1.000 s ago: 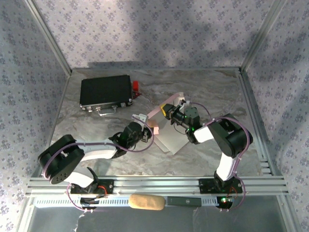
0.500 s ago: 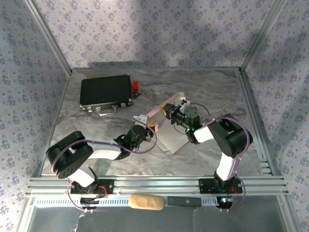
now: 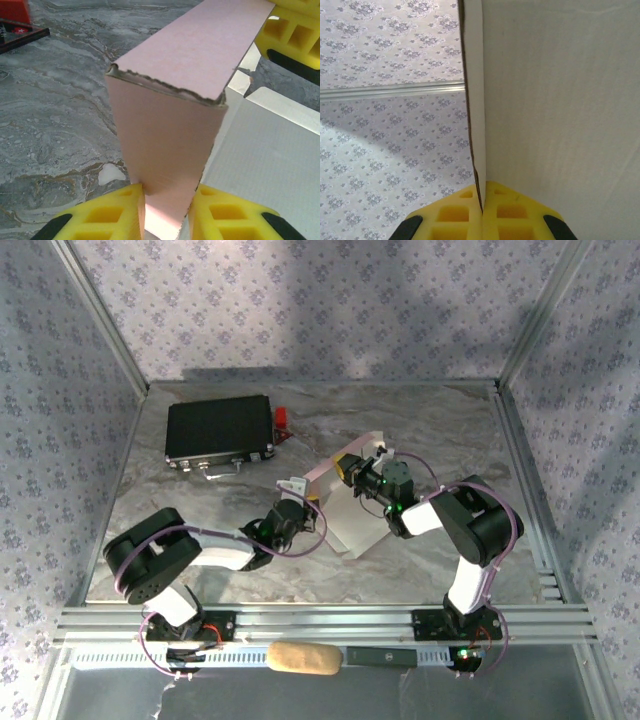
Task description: Fold the paper box
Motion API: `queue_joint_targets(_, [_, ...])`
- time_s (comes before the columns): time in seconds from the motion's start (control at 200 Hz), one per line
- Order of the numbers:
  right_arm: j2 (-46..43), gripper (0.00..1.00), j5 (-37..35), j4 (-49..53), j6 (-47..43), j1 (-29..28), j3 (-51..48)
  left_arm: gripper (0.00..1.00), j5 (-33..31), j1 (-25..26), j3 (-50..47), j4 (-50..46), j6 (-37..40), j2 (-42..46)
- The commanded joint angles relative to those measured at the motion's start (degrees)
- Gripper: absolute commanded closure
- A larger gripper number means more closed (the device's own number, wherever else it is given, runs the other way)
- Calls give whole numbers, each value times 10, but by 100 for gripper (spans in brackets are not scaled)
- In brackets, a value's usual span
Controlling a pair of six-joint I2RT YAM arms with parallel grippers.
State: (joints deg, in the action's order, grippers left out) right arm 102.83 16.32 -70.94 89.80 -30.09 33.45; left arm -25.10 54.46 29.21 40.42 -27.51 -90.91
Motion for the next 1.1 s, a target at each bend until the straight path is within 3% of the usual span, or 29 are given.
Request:
queue_joint_targets(0.0, [-11, 100, 9, 17, 8, -15, -12, 79, -39, 5, 28, -9, -11, -13])
queue_joint_targets(0.28, [-20, 100, -12, 22, 7, -28, -20, 100, -117, 19, 68, -69, -57, -36])
queue_joint_targets(0.795, [-51, 100, -42, 62, 12, -42, -35, 100, -159, 37, 123, -105, -78, -84])
queue_joint_targets(1.099, [-37, 100, -45, 36, 12, -42, -43, 92, -159, 34, 136, -111, -74, -106])
